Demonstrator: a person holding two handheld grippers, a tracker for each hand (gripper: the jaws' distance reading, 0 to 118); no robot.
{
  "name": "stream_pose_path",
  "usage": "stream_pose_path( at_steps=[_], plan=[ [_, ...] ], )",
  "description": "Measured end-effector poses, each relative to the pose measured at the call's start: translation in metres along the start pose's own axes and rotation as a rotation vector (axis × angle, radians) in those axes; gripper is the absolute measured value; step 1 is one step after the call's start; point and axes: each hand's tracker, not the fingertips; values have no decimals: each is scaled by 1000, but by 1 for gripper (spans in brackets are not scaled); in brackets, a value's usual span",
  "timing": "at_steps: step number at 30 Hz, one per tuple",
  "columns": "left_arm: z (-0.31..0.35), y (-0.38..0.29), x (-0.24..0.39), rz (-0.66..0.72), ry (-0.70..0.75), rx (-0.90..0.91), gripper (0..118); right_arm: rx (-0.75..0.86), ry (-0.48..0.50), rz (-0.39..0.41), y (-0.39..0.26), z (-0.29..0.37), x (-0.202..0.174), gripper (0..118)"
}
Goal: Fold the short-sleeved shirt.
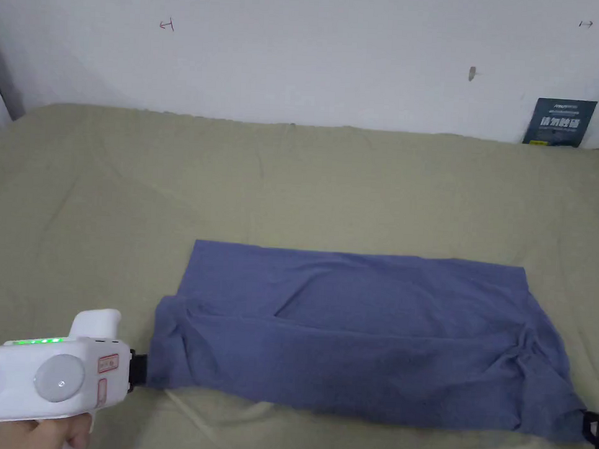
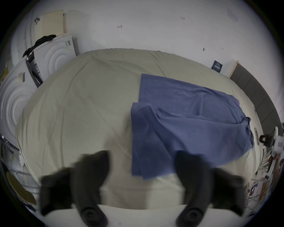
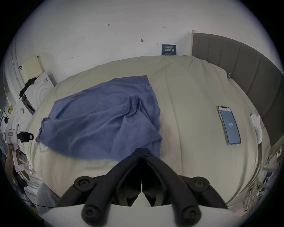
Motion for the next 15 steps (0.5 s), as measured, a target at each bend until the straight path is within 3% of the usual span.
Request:
stream_pose_path(
  at_steps=[6, 7, 9, 10, 11, 12, 13, 15],
  plan=[
    [3, -1, 0, 7, -30, 11, 0, 10, 13, -5, -13, 9, -1, 0],
    [3, 2, 1, 3, -25, 16, 0, 27, -78, -103, -16, 6, 2, 0],
    [0, 7, 2, -5, -22, 15, 0, 29, -73, -86, -13, 4, 2, 0],
    [-2, 9, 3, -9, -22, 13, 16, 28, -73, -81, -11, 3, 1, 0],
    [-6, 11, 2, -10, -19, 4, 56, 10, 4, 8, -6, -8, -3, 0],
    [-12, 12, 2, -2, -19, -22, 111, 9, 2, 2, -3, -13, -3, 0],
    [-13, 11, 3, -5, -37, -33, 118, 7, 4, 5, -1, -16, -3, 0],
    [-20, 21, 6, -11, -29, -41, 113, 9, 27, 47, 1, -15, -8, 0]
  ],
)
